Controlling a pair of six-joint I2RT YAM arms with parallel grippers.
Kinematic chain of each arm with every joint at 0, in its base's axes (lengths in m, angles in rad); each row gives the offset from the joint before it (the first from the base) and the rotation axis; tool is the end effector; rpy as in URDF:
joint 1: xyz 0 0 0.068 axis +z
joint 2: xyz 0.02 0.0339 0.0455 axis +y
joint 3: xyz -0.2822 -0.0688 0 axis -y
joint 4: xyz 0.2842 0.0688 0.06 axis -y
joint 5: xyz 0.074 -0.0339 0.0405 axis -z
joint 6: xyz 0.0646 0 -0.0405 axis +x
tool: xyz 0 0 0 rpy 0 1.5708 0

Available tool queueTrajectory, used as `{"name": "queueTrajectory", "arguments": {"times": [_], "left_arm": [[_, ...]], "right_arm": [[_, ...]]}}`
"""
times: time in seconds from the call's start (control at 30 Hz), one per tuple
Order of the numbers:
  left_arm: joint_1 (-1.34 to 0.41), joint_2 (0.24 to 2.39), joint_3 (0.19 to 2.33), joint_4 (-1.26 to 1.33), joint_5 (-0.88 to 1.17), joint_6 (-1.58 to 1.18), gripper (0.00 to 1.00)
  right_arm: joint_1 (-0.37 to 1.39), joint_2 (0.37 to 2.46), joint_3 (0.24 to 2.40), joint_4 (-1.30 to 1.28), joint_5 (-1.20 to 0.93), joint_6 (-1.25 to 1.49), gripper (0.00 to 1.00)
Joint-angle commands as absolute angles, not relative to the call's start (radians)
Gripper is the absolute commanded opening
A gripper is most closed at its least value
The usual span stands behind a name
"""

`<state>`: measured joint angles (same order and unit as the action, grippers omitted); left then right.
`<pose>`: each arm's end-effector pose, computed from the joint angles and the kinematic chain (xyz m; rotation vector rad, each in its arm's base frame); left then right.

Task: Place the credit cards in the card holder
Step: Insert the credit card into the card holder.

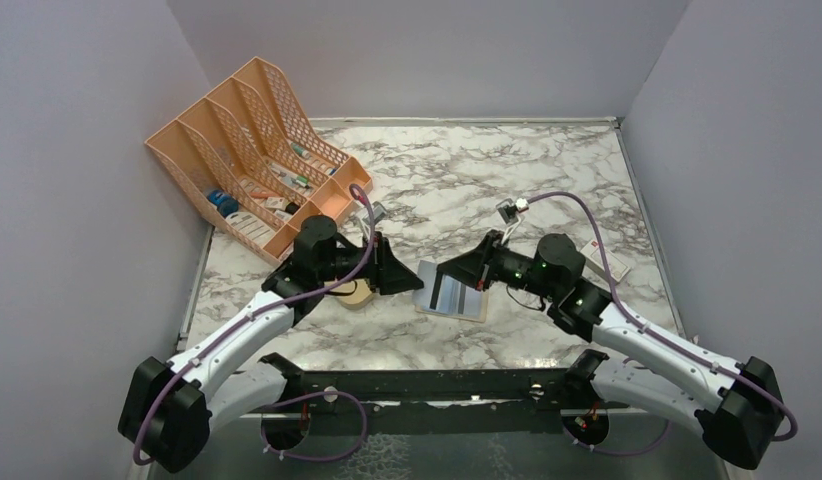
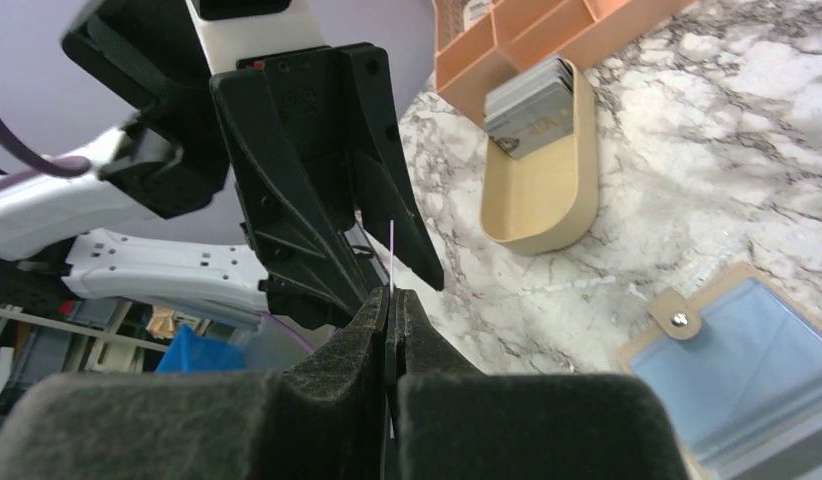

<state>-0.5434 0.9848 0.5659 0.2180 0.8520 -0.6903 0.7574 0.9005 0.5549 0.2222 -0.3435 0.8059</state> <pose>0.1993 -0.1772 0.2646 0.5589 1.9326 -1.5896 0.1785 0.1987 0.2782 -0.2440 1.8983 1.4105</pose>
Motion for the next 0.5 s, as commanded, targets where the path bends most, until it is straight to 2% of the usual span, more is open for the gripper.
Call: {"name": "queueTrajectory", "arguments": {"times": [0.0, 0.2, 0.27, 0.37, 0.47], "left_arm": [[-0.545, 1.017, 0.682, -0.059, 0.732, -0.451, 0.50], [-0.545, 1.062, 0.765, -0.192, 0.548, -0.305, 0.60], [-0.545, 1.081, 0.770, -0.196, 0.542, -0.293, 0.60], [-0.548, 1.108, 0.772, -0.218, 0.501, -0.256, 0.47], [-0.557, 1.120, 0.776, -0.249, 0.476, -0.209, 0.44]], "right_arm": [[0.758, 0.874, 0.562, 0.093, -0.254, 0.757, 0.01], [0.758, 0.912, 0.606, -0.084, -0.116, 0.659, 0.01], [0.757, 0.937, 0.603, -0.113, -0.081, 0.649, 0.01], [0.756, 0.979, 0.590, -0.111, -0.064, 0.627, 0.01], [0.745, 1.039, 0.599, -0.141, -0.052, 0.607, 0.01]]}}
